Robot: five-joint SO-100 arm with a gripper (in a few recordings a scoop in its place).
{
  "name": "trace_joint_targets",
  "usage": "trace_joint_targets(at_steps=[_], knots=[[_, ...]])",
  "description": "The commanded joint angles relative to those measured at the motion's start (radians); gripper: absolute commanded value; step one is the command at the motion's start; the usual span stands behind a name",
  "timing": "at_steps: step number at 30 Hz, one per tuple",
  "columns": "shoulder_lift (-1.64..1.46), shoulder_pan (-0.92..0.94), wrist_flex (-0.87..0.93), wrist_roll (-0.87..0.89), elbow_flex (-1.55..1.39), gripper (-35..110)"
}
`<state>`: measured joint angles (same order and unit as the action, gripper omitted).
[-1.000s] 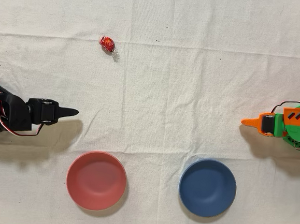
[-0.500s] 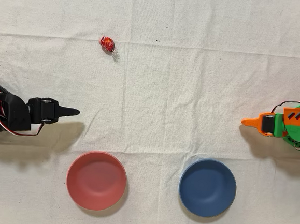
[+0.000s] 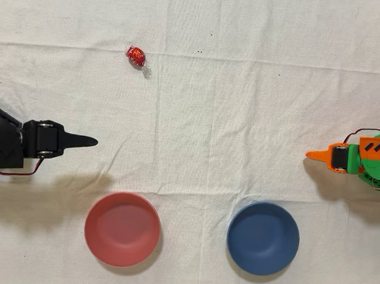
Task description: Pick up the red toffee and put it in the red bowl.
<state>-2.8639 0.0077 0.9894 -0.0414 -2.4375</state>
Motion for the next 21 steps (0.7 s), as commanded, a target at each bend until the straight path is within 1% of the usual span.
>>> trace_joint_targets(at_steps=[1,8,13,19,21], knots=[[0.183,-0.043,0.094,0.055,0.279,0],[0.436,-0.195,0.12,0.094,0.551,0],[0.607,-0.298,0.179,0.103,0.727,0],[0.781,-0.362,0.218,0.15,0.911,0],[0.844,-0.39,0.265,0.112,0.971,0]])
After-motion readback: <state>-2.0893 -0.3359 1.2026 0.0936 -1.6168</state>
